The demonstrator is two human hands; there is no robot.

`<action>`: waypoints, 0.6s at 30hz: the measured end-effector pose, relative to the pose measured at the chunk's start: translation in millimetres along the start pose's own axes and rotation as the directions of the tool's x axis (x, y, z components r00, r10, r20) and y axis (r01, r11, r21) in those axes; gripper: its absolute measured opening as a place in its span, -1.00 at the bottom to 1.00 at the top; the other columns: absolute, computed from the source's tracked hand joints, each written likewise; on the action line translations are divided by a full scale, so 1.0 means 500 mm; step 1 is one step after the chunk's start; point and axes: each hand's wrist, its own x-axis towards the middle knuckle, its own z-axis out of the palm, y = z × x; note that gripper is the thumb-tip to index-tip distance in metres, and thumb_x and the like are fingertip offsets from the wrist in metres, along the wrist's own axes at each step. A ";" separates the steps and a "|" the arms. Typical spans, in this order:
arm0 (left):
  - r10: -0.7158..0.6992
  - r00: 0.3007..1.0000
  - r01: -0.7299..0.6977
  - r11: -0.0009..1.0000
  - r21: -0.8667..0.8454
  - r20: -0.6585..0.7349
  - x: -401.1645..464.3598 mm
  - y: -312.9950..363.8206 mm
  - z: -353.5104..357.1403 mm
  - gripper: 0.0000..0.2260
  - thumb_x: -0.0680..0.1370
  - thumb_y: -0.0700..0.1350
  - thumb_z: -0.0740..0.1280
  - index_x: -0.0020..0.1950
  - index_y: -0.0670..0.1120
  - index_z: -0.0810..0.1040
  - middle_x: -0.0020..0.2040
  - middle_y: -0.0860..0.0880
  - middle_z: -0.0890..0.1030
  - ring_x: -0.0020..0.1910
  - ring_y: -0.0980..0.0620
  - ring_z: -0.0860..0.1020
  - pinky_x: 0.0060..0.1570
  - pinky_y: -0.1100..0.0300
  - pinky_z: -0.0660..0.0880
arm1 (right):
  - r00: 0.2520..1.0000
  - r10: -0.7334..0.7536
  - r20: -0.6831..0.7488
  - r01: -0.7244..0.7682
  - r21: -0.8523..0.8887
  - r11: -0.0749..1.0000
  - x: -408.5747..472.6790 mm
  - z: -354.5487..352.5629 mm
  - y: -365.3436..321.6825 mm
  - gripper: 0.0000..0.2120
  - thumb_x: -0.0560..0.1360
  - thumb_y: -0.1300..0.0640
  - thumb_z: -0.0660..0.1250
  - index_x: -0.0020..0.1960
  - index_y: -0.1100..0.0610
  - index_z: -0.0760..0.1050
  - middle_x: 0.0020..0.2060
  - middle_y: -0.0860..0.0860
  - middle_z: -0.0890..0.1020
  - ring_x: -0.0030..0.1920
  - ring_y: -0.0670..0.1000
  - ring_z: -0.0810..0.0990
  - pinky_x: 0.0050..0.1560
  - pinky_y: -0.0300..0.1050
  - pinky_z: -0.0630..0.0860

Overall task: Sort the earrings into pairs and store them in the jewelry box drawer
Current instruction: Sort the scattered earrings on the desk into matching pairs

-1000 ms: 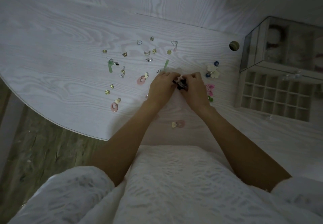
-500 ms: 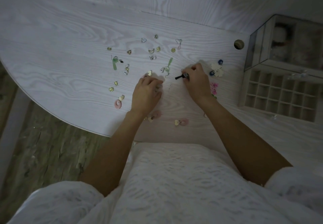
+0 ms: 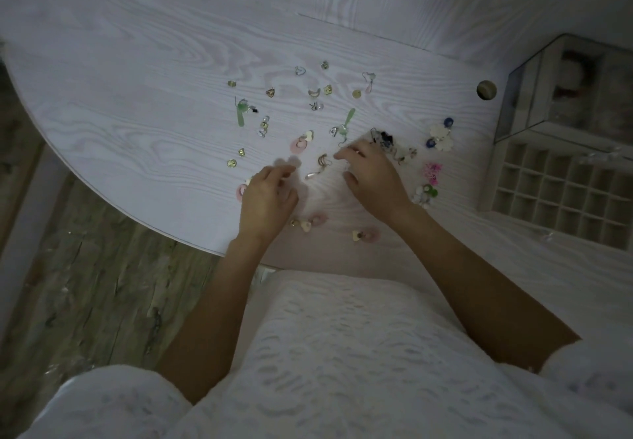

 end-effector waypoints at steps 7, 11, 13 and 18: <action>-0.022 0.999 0.023 1.000 -0.019 0.034 0.011 0.012 0.021 -0.72 0.44 -0.21 0.39 0.14 -0.18 0.54 0.00 -0.19 0.56 -0.06 -0.13 0.54 -0.09 0.12 0.47 | 0.995 -0.045 0.087 0.048 -0.030 0.998 0.049 0.042 -0.028 -0.67 0.45 0.38 0.25 0.18 0.20 0.52 0.10 0.15 0.53 0.13 0.17 0.44 0.06 0.03 0.48; 0.047 0.998 -0.048 0.998 0.027 0.042 0.042 0.037 0.046 -0.83 0.43 -0.20 0.40 0.00 -0.20 0.57 -0.05 -0.20 0.57 -0.09 -0.17 0.54 -0.16 0.06 0.46 | 0.998 0.001 0.070 0.001 -0.024 1.000 0.043 0.043 -0.017 -0.76 0.44 0.35 0.28 0.08 0.22 0.55 0.04 0.15 0.56 0.05 0.18 0.50 -0.01 0.06 0.48; 0.065 0.996 -0.068 0.997 0.045 0.058 0.052 0.038 0.050 -0.91 0.42 -0.24 0.38 -0.09 -0.18 0.59 -0.08 -0.18 0.59 -0.09 -0.18 0.54 -0.17 0.11 0.43 | 0.998 0.046 0.038 -0.046 0.001 0.999 0.034 0.041 -0.006 -0.80 0.44 0.34 0.28 0.04 0.23 0.55 0.00 0.15 0.58 -0.02 0.16 0.54 -0.08 0.00 0.47; 0.047 0.997 -0.049 0.998 0.040 0.057 0.046 0.009 0.031 -0.92 0.42 -0.24 0.39 -0.09 -0.16 0.61 -0.11 -0.16 0.59 -0.11 -0.13 0.53 -0.16 0.19 0.39 | 0.989 0.145 0.001 -0.145 0.013 0.989 0.015 0.036 0.015 -0.75 0.45 0.35 0.24 0.11 0.23 0.51 -0.03 0.17 0.57 -0.02 0.15 0.53 -0.16 -0.16 0.35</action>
